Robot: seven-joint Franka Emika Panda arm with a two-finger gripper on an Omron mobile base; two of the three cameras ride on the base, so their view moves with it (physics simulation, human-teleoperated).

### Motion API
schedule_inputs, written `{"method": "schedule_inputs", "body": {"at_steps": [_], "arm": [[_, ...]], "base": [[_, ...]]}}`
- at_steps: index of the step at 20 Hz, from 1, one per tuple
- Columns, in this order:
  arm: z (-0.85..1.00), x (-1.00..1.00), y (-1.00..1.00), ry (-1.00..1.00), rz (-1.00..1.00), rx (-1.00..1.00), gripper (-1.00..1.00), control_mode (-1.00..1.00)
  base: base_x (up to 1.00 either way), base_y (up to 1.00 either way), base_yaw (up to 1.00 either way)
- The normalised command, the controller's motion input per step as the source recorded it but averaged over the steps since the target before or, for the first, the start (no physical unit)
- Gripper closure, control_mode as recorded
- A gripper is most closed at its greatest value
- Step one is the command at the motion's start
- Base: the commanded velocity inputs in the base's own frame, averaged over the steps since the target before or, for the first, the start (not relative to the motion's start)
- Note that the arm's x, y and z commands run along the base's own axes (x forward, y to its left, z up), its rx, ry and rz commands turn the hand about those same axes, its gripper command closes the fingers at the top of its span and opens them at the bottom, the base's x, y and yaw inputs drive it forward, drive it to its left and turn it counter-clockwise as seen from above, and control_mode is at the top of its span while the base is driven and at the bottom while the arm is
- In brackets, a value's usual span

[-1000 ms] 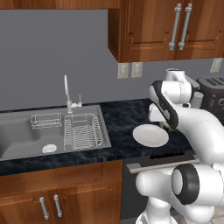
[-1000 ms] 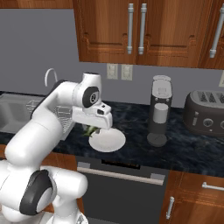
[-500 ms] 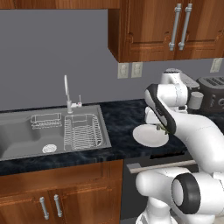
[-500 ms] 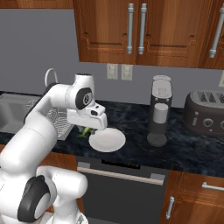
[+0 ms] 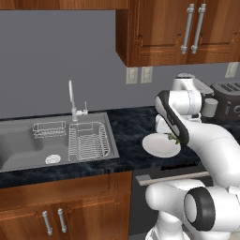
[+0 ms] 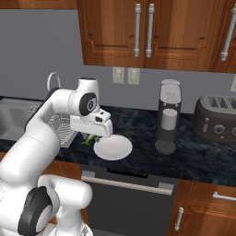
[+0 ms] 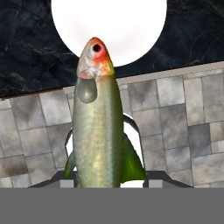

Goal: Retrieve the frozen meat and place it in the pot on a burner. Then turn the burner on.

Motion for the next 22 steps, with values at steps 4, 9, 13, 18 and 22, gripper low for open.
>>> {"method": "schedule_inputs", "body": {"at_steps": [4,9,13,18,22], "arm": [[0.0,0.0,0.0,0.0,0.0,0.0,1.0,-1.0],[0.0,0.0,0.0,0.0,0.0,0.0,1.0,-1.0],[0.0,0.0,0.03,-0.01,0.0,0.0,1.0,-1.0],[0.0,0.0,0.1,-0.01,0.0,0.0,1.0,1.0],[0.0,0.0,0.0,0.0,0.0,0.0,1.0,1.0]], "base": [[0.0,0.0,0.0],[0.0,0.0,0.0],[0.0,0.0,0.0],[0.0,0.09,0.0],[0.0,0.47,0.0]]}}
